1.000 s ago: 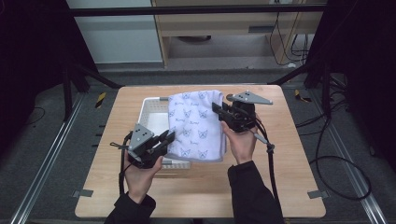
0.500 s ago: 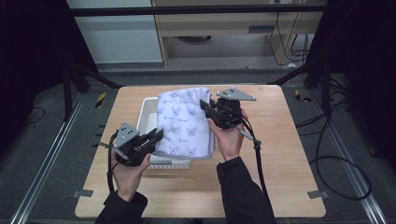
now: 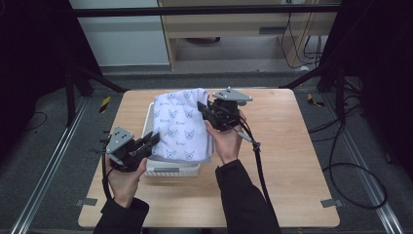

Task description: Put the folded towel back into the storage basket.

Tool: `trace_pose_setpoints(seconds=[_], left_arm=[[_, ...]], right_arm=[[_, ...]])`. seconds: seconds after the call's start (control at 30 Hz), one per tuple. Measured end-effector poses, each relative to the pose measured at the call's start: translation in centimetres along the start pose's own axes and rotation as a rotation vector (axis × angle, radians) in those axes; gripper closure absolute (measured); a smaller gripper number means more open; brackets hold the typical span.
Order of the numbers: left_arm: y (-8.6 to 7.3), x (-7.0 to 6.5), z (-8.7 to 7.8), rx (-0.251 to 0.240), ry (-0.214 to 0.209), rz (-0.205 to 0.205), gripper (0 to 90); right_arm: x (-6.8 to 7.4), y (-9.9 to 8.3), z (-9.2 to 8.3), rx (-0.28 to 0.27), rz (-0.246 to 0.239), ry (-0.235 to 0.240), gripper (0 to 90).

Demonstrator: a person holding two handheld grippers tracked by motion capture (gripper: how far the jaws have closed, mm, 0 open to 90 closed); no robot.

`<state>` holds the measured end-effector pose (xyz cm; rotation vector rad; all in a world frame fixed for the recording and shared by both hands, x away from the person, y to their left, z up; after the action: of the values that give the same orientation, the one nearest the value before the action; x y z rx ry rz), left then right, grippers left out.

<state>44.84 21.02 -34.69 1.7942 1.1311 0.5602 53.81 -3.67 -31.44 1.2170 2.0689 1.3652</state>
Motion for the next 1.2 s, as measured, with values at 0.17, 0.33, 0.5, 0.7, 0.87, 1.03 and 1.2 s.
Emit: trace_pose_setpoints(seconds=[0.17,0.33,0.5,0.7,0.87,1.03,1.2], left_arm=[[0.1,0.6,0.2,0.000,-0.003,-0.010,80.3],[0.1,1.4,0.2,-0.001,0.020,-0.013,80.4],[-0.2,2.4,0.6,0.014,0.045,-0.016,80.6],[-0.8,3.2,1.2,0.034,0.052,-0.017,80.8],[-1.0,4.0,1.3,0.040,0.059,-0.031,81.0],[-1.5,4.9,1.5,0.055,0.071,-0.045,81.0],[-1.8,5.3,1.9,0.065,0.074,-0.043,81.0]], right_arm=[[0.3,0.7,0.5,0.003,-0.006,0.009,74.9],[0.5,0.7,1.4,0.008,-0.009,0.011,74.8],[0.7,0.3,3.0,0.020,0.000,0.025,74.8],[0.9,0.0,4.0,0.026,-0.006,0.025,74.8],[1.1,0.1,5.1,0.030,-0.004,0.032,74.8],[1.6,-0.2,6.3,0.040,-0.011,0.036,74.8],[1.7,-0.3,7.0,0.050,-0.015,0.033,74.8]])
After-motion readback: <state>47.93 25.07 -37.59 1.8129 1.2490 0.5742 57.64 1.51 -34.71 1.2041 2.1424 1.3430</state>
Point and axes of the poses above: each handheld gripper's, and its own axes: z roughly forward along the jaws, y roughly out of its top, x roughly to its left, the point moved 2 cm from there along z, roughly forward along the jaws, and after that the axes turned 10 degrees about x, right-handed, at the moved point
